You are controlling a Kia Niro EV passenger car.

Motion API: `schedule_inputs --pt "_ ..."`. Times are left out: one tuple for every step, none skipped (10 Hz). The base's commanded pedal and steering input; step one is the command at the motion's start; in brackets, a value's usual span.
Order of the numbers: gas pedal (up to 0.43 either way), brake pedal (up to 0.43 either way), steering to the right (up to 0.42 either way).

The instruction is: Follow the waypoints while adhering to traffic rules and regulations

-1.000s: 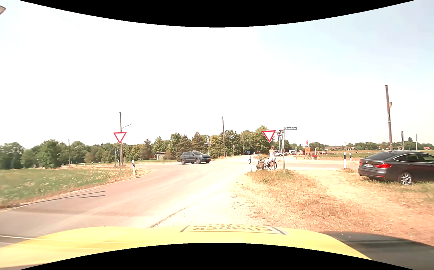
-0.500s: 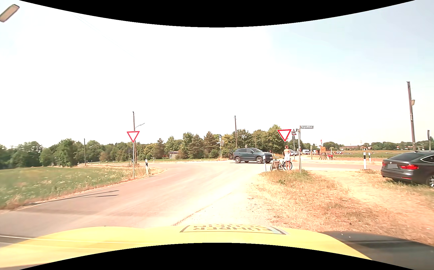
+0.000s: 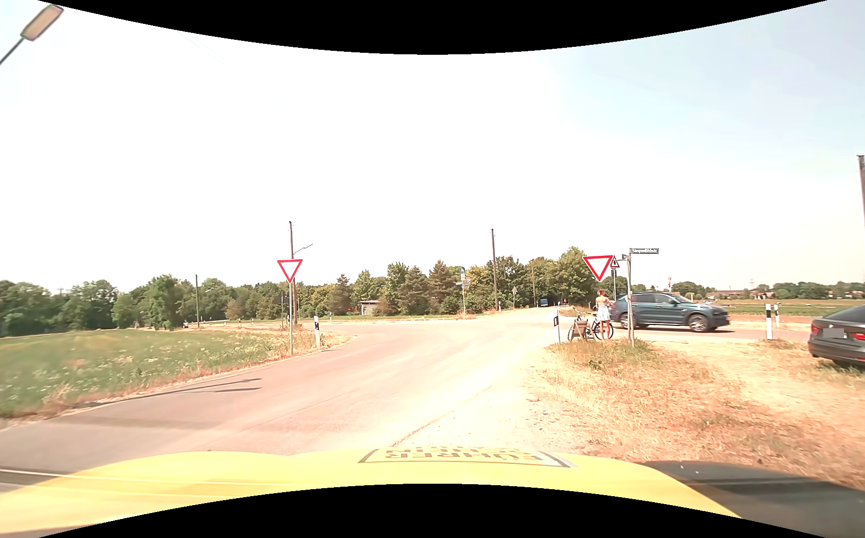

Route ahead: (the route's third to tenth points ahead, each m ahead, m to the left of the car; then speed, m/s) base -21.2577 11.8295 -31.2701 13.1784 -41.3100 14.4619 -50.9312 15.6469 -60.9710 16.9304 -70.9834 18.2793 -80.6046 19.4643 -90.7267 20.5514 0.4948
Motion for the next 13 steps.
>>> schedule_inputs --pt "0.000 0.195 -0.656" --pt "0.000 0.201 -0.630" --pt "0.000 0.207 -0.604" --pt "0.000 0.213 -0.566" --pt "0.000 0.213 -0.541" --pt "0.000 0.220 -0.491" --pt "0.000 0.220 -0.441" --pt "0.000 0.220 -0.381" --pt "0.000 0.226 -0.319" --pt "0.000 0.226 -0.271" --pt "0.000 0.213 -0.196" --pt "0.000 0.201 -0.112" --pt "0.000 0.195 -0.047"
